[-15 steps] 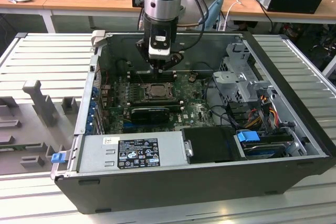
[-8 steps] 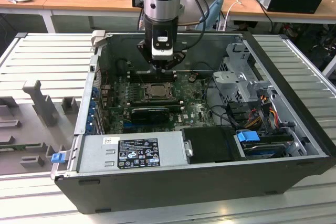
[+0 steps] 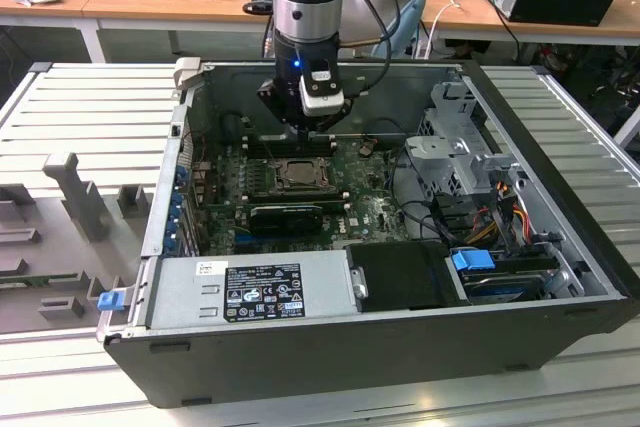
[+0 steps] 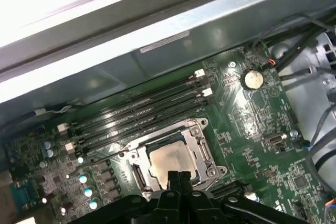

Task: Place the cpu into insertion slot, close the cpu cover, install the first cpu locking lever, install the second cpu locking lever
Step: 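Install the first cpu locking lever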

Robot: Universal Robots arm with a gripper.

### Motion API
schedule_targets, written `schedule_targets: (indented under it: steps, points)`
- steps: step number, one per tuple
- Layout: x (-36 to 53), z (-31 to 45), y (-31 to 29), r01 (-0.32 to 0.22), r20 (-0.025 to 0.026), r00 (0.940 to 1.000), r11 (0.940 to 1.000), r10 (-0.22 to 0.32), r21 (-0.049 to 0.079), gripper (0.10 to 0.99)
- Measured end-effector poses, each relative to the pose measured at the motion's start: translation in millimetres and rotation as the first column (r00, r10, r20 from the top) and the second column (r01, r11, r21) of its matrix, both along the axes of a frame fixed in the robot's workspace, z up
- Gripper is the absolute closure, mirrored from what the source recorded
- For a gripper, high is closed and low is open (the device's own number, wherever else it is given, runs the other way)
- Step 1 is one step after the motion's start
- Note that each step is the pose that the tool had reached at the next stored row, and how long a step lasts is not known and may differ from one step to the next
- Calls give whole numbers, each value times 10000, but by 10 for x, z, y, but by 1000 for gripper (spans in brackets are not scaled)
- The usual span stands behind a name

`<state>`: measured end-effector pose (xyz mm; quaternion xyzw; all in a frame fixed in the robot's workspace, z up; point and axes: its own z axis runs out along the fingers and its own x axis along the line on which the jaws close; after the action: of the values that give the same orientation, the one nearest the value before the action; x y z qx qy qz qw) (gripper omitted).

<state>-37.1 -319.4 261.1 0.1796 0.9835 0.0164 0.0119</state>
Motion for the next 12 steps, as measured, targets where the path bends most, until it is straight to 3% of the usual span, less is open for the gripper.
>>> schedule_targets:
  steps: [10,12]
  points:
    - [-7,0,0,-1103,-1,9939,9939,1103,0,980]
    - [-7,-1,0,-1724,0,9850,9850,1724,1,980]
